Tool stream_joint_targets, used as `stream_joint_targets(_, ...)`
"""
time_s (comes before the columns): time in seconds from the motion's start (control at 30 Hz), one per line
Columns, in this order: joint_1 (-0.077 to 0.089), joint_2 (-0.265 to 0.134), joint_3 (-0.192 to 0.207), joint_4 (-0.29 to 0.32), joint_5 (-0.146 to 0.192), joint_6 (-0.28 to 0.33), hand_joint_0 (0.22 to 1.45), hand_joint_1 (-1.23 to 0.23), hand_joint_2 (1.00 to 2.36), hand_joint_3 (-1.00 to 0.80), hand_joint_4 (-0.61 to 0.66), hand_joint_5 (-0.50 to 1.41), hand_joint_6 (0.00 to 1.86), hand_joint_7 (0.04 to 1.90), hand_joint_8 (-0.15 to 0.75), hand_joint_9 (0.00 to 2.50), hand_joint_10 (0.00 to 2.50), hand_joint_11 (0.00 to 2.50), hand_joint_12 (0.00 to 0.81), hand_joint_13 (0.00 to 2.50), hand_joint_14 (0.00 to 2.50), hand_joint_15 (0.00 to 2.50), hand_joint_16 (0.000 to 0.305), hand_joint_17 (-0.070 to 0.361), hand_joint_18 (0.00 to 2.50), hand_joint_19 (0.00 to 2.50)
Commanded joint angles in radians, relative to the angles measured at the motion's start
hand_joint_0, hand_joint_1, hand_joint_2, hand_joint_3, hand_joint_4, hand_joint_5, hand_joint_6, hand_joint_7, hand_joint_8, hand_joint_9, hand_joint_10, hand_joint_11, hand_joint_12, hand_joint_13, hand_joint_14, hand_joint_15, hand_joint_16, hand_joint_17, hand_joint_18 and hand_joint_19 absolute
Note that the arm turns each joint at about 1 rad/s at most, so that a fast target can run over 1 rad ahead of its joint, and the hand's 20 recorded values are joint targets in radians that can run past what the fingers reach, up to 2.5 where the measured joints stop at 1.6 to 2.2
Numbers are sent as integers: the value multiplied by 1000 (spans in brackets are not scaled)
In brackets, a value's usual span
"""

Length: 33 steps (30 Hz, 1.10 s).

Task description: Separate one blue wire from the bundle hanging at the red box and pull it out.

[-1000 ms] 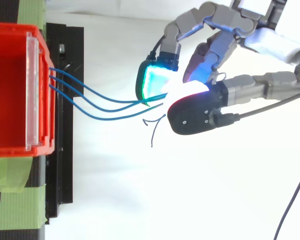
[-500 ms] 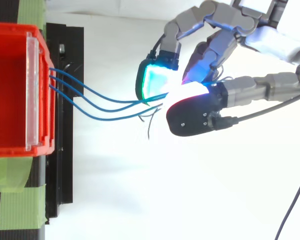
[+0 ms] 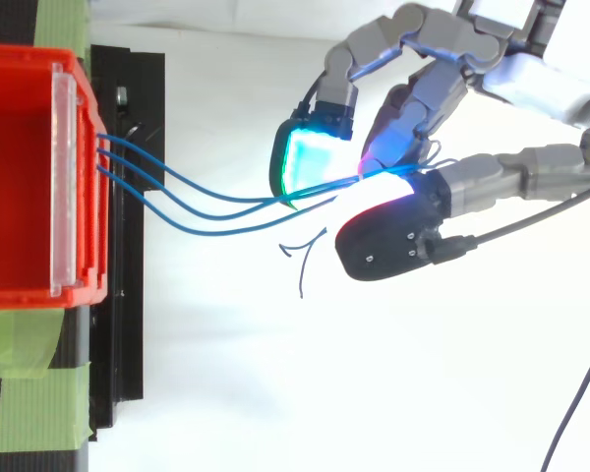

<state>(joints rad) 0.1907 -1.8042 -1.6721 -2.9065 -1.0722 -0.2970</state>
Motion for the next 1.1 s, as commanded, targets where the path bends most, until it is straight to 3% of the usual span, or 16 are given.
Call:
stream_joint_targets(0.0, 0, -1, 0, 0, 0, 1, 559, -697, 1004, -457, 172, -202, 935, 860, 333, 1323, 4, 1626, 413, 1301, 229, 1650, 51, 114, 920, 691)
stream_joint_targets(0.37, 1, 0, 0, -2, 5, 1, 599, -657, 1011, -376, 125, -183, 928, 901, 323, 1386, 8, 1610, 401, 1357, 124, 1710, 48, 109, 931, 693)
stream_joint_targets(0.8, 1, -1, 0, -2, 5, -1, 625, -748, 1018, -243, 43, -180, 937, 944, 308, 1375, 8, 1634, 397, 1353, 98, 1728, 48, 108, 922, 695)
stream_joint_targets(1.07, 1, -1, 0, -7, 5, 1, 599, -781, 1013, -337, 121, -189, 935, 903, 322, 1336, 8, 1622, 397, 1327, 93, 1730, 48, 109, 900, 698)
